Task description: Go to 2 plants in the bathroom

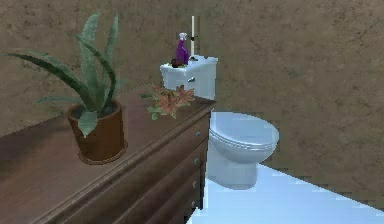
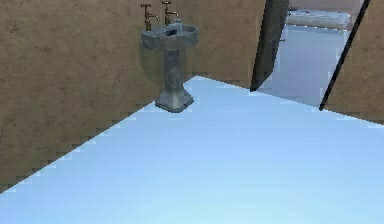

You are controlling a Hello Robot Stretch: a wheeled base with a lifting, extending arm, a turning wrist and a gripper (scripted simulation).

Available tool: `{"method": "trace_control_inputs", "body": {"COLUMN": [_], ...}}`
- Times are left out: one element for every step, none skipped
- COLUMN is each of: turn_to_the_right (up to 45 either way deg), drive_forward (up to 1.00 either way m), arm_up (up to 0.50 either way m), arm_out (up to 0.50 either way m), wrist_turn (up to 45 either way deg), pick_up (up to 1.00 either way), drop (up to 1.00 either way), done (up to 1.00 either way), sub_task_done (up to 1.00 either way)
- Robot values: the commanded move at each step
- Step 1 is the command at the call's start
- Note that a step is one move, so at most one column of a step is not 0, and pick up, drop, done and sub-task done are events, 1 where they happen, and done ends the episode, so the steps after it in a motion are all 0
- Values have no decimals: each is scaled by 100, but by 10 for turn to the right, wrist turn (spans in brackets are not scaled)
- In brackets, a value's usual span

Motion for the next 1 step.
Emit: {"method": "trace_control_inputs", "body": {"turn_to_the_right": [0], "drive_forward": [0], "arm_up": [0], "arm_out": [0], "wrist_turn": [0], "pick_up": [0], "drop": [0], "done": [100], "sub_task_done": [0]}}
